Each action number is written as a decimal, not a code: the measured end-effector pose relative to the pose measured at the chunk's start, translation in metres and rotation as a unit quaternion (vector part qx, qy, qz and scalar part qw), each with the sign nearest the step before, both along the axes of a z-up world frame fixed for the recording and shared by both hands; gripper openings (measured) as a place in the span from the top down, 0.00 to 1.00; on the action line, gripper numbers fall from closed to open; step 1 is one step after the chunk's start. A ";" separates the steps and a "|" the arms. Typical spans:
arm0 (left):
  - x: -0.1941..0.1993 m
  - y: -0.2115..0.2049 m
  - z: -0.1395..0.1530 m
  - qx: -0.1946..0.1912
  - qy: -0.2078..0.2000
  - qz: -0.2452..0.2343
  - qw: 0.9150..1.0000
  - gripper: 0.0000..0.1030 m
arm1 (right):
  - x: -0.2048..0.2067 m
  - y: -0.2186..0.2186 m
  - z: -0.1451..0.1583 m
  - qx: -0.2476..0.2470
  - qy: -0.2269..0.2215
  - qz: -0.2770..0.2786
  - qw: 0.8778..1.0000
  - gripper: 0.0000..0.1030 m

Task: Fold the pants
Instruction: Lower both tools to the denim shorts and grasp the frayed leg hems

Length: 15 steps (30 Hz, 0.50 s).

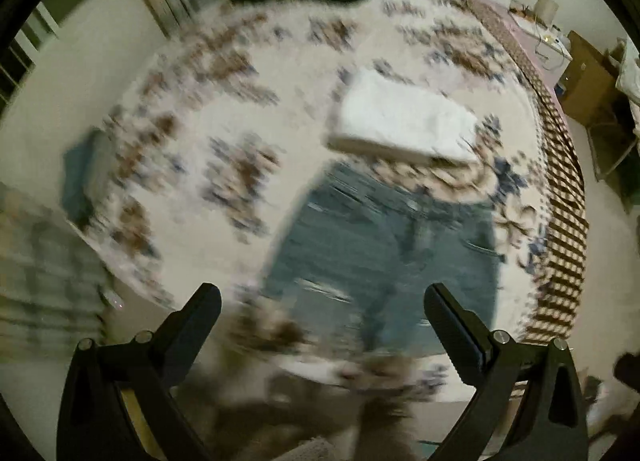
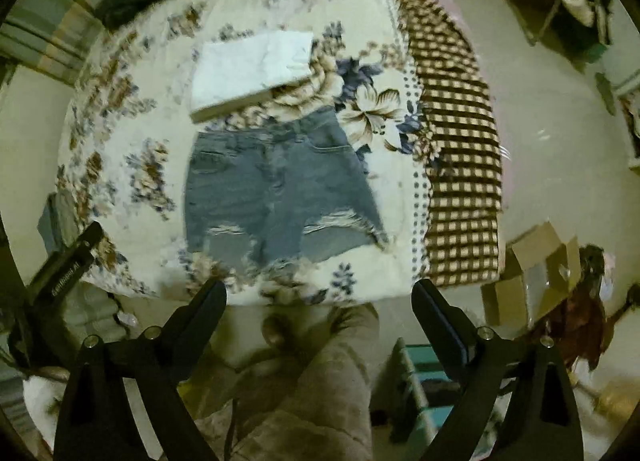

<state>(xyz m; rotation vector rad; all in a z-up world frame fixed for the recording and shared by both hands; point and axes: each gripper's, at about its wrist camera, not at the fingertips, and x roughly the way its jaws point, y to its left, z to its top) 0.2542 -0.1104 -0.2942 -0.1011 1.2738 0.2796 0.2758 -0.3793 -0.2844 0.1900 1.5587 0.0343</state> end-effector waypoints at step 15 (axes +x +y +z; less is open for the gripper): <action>-0.011 -0.224 -0.281 -0.150 0.153 0.013 0.977 0.00 | 0.125 -0.068 -0.242 0.020 0.035 0.070 0.997 0.07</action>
